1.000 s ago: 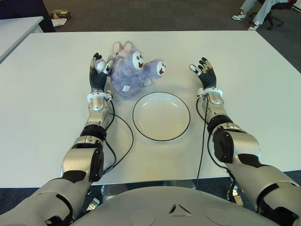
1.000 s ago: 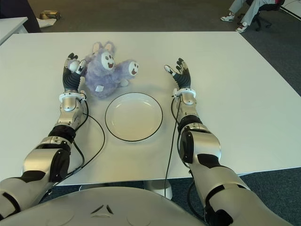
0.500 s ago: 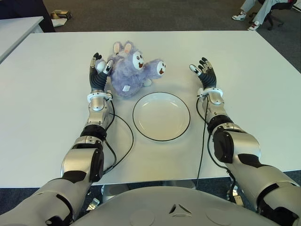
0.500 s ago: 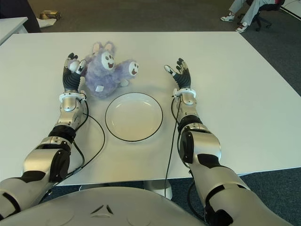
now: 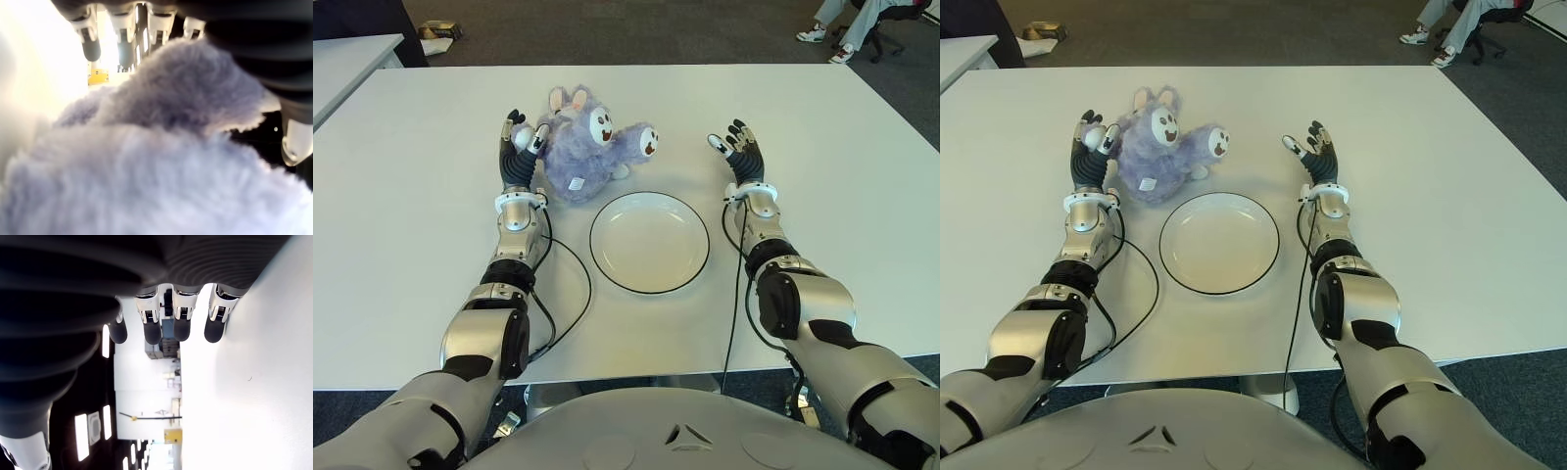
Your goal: Put the doll into the plate.
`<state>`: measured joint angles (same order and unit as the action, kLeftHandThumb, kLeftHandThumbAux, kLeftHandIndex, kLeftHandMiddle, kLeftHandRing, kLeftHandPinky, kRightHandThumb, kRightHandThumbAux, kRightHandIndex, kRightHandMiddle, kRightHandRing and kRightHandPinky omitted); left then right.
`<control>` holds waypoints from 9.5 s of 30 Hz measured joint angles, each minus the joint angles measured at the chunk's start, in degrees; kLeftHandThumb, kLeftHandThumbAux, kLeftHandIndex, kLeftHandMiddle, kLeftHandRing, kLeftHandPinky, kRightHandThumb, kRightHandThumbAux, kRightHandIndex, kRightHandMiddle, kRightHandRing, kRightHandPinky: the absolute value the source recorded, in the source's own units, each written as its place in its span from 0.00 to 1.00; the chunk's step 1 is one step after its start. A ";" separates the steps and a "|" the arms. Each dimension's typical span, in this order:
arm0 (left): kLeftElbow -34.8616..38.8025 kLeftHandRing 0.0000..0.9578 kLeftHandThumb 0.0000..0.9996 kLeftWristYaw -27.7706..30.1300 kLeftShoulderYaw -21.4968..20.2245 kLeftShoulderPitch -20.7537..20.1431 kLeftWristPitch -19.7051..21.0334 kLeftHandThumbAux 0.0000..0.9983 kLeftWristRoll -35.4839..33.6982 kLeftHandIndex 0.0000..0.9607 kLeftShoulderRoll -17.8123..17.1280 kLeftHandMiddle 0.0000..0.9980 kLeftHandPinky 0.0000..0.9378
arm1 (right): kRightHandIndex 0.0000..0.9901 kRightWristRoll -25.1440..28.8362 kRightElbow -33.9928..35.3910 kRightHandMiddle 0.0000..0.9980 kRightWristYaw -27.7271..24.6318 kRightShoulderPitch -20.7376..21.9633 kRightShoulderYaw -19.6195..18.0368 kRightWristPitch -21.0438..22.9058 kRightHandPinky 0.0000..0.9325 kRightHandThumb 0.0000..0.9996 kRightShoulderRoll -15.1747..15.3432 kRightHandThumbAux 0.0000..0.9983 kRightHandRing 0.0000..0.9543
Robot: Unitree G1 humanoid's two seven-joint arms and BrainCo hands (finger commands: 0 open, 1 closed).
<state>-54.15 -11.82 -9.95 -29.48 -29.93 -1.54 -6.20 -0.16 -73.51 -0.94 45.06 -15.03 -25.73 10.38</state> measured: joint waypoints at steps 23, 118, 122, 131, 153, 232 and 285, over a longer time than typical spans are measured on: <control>-0.11 0.06 0.00 0.00 0.01 -0.02 0.10 0.45 0.39 0.00 -0.05 0.09 0.00 | 0.02 0.07 0.00 0.03 0.02 -0.03 -0.17 0.01 0.04 0.06 -0.41 0.66 0.03; -0.31 0.07 0.00 0.00 0.11 -0.02 0.14 0.49 0.48 0.00 -0.22 0.09 0.04 | 0.03 0.12 0.00 0.04 -1.07 -0.11 -0.66 0.00 0.05 0.08 -0.33 0.65 0.04; -0.31 0.08 0.00 0.00 0.11 -0.03 0.14 0.49 0.48 0.00 -0.20 0.09 0.04 | 0.02 0.11 0.00 0.04 -1.07 -0.11 -0.66 0.00 0.04 0.08 -0.33 0.65 0.04; -0.32 0.08 0.00 0.00 0.07 -0.04 0.17 0.49 0.47 0.00 -0.18 0.09 0.05 | 0.02 0.08 -0.01 0.04 -1.07 -0.10 -0.58 0.01 0.04 0.08 -0.33 0.64 0.04; -0.37 0.08 0.00 -0.01 -0.17 -0.10 0.35 0.48 0.44 0.00 -0.10 0.10 0.04 | 0.02 0.08 -0.02 0.04 -1.15 -0.01 -0.20 0.01 0.03 0.08 -0.50 0.62 0.03; -2.67 0.07 0.00 2.56 -0.47 -0.52 -1.26 0.50 -0.20 0.00 -1.50 0.09 0.01 | 0.02 0.08 -0.02 0.05 0.65 0.19 0.22 0.07 0.03 0.06 -2.21 0.66 0.04; -2.80 0.09 0.00 3.78 -0.47 -0.53 -3.07 0.50 -0.36 0.00 -1.42 0.10 0.05 | 0.02 -0.02 0.16 0.04 0.45 0.01 0.39 0.06 0.02 0.05 -2.11 0.66 0.03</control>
<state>-56.95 -8.05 -10.42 -30.02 -33.00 -1.90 -7.62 -0.18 -73.36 -0.49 45.07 -14.64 -25.67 8.27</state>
